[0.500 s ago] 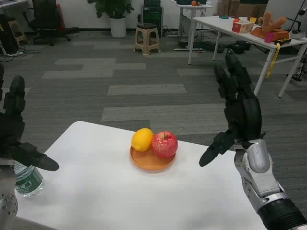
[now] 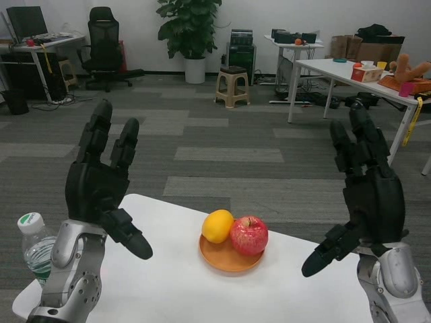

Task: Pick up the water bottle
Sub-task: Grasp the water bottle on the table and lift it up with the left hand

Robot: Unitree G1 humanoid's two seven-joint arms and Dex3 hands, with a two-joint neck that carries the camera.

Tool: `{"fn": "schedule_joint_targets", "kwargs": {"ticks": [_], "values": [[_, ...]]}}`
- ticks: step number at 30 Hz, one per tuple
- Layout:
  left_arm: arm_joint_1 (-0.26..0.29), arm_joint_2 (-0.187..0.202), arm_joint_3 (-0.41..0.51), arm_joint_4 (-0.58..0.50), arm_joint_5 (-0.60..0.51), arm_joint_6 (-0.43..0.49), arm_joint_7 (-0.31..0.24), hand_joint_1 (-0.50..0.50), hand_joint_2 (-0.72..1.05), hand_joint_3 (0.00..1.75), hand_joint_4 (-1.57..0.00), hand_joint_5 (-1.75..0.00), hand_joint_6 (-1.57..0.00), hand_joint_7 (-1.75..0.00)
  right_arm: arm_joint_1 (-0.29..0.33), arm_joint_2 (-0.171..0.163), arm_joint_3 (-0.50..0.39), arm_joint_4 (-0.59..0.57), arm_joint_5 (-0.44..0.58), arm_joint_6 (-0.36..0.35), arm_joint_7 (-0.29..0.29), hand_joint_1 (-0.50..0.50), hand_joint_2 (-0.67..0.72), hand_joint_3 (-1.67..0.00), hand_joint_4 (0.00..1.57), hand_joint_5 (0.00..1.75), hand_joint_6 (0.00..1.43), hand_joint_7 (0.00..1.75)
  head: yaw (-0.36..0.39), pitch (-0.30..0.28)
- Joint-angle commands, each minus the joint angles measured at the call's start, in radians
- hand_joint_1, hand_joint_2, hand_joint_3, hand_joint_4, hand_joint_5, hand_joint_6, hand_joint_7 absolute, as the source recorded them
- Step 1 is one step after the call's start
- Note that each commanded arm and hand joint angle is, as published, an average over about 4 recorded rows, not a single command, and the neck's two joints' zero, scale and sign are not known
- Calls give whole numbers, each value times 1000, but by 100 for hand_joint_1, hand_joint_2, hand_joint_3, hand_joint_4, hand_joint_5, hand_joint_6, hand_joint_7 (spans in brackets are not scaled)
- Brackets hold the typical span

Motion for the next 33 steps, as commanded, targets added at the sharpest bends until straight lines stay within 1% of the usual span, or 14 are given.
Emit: {"fn": "schedule_joint_targets", "kwargs": {"ticks": [1, 4, 6, 9, 12, 13, 14, 18, 20, 23, 26, 30, 32, 33], "values": [[1, 10, 6, -6, -4, 0, 4, -50, -72, 0, 0, -10, 0, 0, -4, -7, -3, -1, 4, 1, -3, -20, 61, 0, 0, 0, 0, 0, 1, -10], [1, 10, 6, -6, -4, 0, 4, -50, -72, 4, 0, -10, 0, 0, -5, -7, -3, -1, 4, 1, -3, -20, 63, 0, 0, 0, 0, 0, 8, -27], [1, 10, 6, -6, -4, 0, 4, -50, -72, 9, 0, -10, 0, 0, -5, -7, -4, 0, 4, 1, -3, -18, 66, 0, 0, 0, 0, 0, 19, -44], [1, 10, 6, -5, -4, 0, 4, -50, -72, 4, 0, -10, 0, 0, -4, -7, -5, 0, 4, 1, -3, -17, 65, 0, 0, 0, 0, 0, 38, -60], [1, 10, 6, -5, -4, 0, 4, -50, -72, 4, 0, -10, 0, 0, -4, -7, -4, 2, 4, 1, -3, -17, 63, 0, 0, 0, 0, 0, 75, -85], [1, 10, 6, -5, -4, 0, 4, -50, -72, 7, 0, -10, 0, 0, -4, -7, -4, 3, 4, 1, -3, -18, 63, 0, 0, 0, 0, 0, 101, -101], [1, 10, 5, -5, -3, 0, 4, -50, -72, 7, 0, -10, 0, 0, -4, -7, -4, 3, 4, 1, -3, -19, 63, 0, 0, 0, 0, 0, 100, -100], [3, 10, 4, -6, -2, 0, 5, -50, -72, 2, 0, -10, 0, 0, -4, -8, -6, 5, 4, 1, -3, -17, 63, 0, 0, 0, 0, 0, 185, -145], [4, 10, 5, -9, -2, 0, 6, -50, -72, 7, 0, -10, 0, 0, -4, -8, -6, 7, 4, 1, -3, -18, 61, 0, 0, 0, 0, 0, 211, -155], [7, 11, 7, -16, -2, 1, 7, -50, -72, 4, 0, -10, 0, 0, -4, -8, -6, 11, 4, 1, -3, -19, 66, 0, 0, 0, 0, 0, 237, -158], [15, 12, 12, -30, 1, 2, 8, -50, -72, 7, 0, -10, 0, 0, -4, -7, -6, 15, 4, 1, -3, -21, 63, 0, 0, 0, 0, 0, 276, -158], [27, 14, 32, -51, 3, 7, 9, -50, -72, 0, 0, -10, 0, 0, -4, -7, -6, 22, 4, 1, -3, -20, 66, 0, 0, 0, 0, 0, 324, -151], [35, 15, 51, -63, 6, 7, 10, -50, -72, 0, 0, -10, 0, 0, -4, -6, -6, 29, 4, 1, -3, -18, 66, 0, 0, 0, 0, 0, 370, -151], [40, 15, 61, -69, 8, 7, 10, -50, -72, 0, 0, -10, 0, 0, -5, -6, -5, 33, 4, 1, -2, -17, 66, 0, 0, 0, 0, 0, 417, -150]]}}
